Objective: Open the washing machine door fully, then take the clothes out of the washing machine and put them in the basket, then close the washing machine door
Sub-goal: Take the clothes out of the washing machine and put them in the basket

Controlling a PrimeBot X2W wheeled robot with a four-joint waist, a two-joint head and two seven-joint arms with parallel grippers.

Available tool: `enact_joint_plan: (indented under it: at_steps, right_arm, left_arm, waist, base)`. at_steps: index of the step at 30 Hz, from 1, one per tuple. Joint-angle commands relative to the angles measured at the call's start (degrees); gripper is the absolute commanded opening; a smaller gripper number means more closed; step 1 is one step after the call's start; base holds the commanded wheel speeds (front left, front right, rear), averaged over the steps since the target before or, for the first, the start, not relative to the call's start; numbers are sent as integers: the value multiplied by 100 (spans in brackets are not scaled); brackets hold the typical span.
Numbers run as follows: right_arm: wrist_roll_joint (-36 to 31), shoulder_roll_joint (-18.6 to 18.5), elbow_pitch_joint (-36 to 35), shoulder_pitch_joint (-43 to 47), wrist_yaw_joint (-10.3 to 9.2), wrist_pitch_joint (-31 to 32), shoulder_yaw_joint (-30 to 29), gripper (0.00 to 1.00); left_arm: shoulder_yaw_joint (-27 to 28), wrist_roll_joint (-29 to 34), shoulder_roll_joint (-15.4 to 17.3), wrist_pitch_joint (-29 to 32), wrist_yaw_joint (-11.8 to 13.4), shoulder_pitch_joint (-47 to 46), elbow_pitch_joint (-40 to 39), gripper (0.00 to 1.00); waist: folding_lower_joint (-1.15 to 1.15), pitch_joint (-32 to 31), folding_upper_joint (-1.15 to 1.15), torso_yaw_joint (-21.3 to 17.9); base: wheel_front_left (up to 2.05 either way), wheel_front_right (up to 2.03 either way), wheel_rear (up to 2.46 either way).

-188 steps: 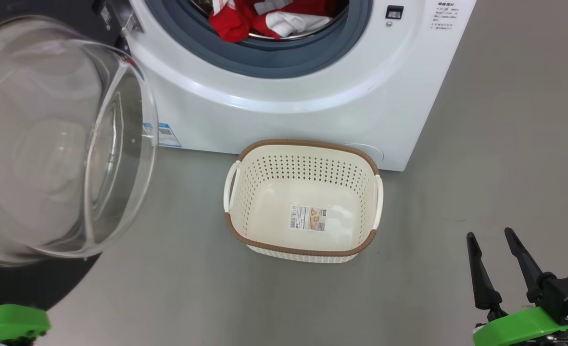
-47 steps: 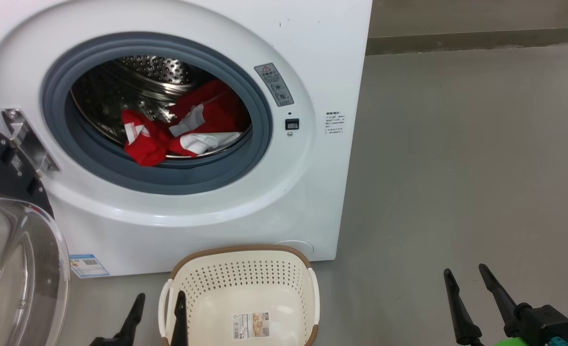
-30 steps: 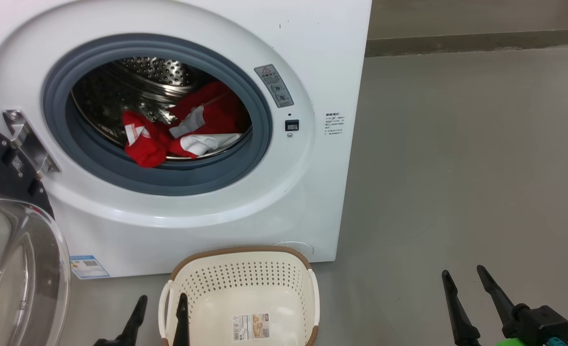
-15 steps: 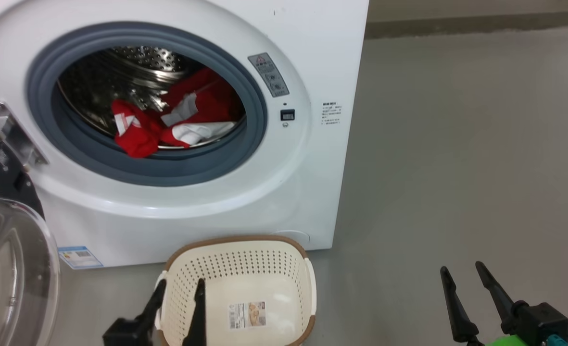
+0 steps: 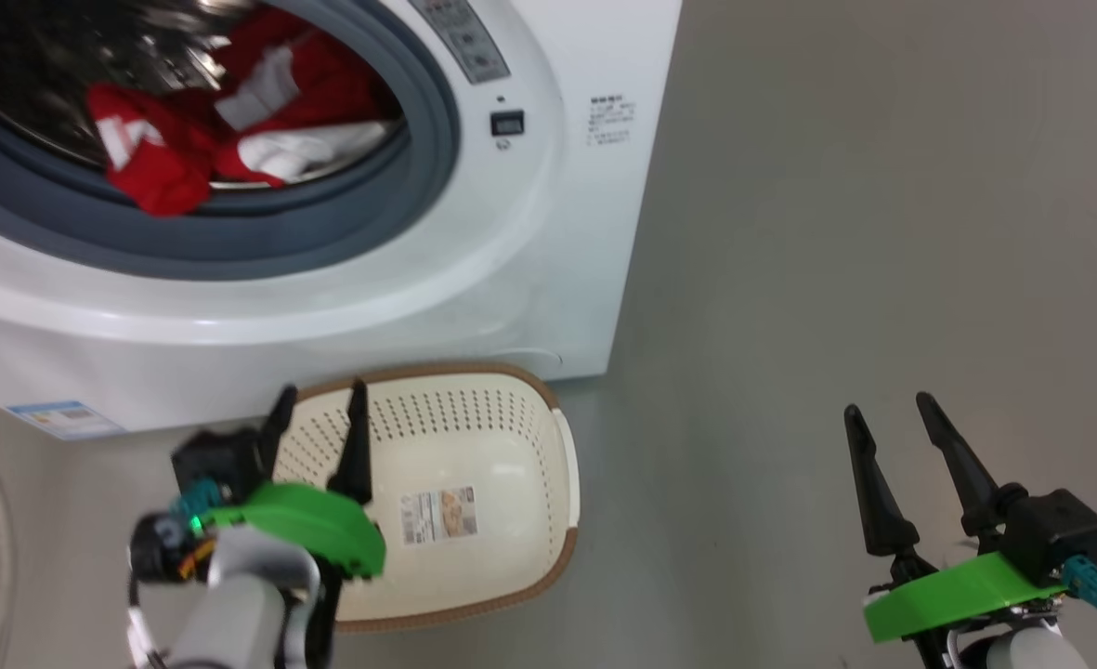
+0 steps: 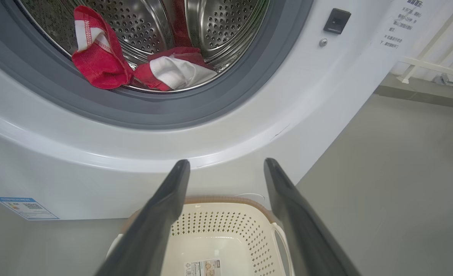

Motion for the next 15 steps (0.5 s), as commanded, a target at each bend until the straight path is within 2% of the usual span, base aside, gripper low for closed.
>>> enact_joint_plan:
  at_steps: [1, 8, 15]
  right_arm:
    - [47, -72, -139, -221, 36, -37, 164, 100]
    - [178, -72, -169, -536, 36, -37, 275, 100]
    - [340, -72, -214, -757, 36, -37, 400, 100]
  left_arm:
    - [259, -57, 118, -83, -66, -407, 105, 100]
    - [464, -151, 378, -100, -138, -1605, 971, 100]
    - [642, -173, 740, -299, -202, -2685, 1510, 100]
  waist:
    - [0, 556, 0, -314]
    - [0, 1059, 0, -548]
    - [0, 1448, 0, -776]
  base:
    - [0, 0, 0]
    - [0, 0, 0]
    - [0, 0, 0]
